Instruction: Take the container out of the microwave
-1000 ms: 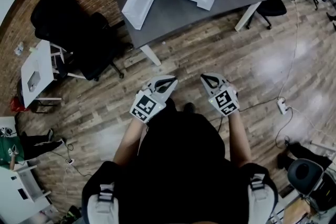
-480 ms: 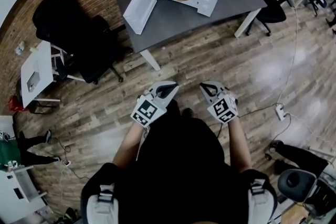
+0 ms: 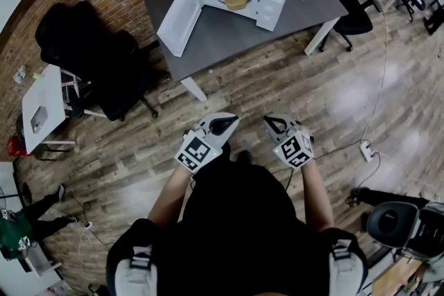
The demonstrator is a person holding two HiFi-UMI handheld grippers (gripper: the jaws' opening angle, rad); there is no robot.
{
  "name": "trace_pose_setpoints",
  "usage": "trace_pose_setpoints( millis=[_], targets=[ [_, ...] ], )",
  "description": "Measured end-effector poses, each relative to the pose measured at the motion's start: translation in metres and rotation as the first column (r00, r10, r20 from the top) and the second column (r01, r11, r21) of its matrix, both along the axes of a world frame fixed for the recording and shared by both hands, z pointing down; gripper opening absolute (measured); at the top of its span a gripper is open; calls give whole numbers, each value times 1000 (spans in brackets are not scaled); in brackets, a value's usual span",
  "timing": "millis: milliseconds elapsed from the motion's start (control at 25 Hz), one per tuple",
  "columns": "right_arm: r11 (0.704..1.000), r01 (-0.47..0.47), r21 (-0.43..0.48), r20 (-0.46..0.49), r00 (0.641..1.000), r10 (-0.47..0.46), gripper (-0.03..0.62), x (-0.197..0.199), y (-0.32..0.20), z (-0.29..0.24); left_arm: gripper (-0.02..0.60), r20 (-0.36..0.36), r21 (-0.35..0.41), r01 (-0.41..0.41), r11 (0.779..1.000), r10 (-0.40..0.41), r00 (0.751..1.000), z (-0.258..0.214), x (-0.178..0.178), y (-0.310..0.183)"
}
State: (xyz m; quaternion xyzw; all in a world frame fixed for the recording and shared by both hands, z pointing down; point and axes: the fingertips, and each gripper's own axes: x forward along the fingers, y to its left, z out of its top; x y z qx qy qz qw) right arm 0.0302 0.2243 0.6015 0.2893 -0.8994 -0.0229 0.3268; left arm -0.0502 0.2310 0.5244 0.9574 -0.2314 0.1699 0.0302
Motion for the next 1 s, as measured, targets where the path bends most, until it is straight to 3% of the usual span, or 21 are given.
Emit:
trace_pose_setpoints(
  millis=[280,520,1000],
  targets=[
    [1000,-5,25,-16,1000,5,-2,-15,-40,-10,2,-5,-23,-44,999,44,999,7,-7,-32],
    [998,-60,-14,-16,998,60,-2,-26,-67,-8,2,-18,-60,-89,994,89,996,12,-11,-61],
    [989,-151,2,-16,988,151,-2,-51,-147,-13,2,-5,-68,-197,978,197,980,11,-33,-138]
  ],
)
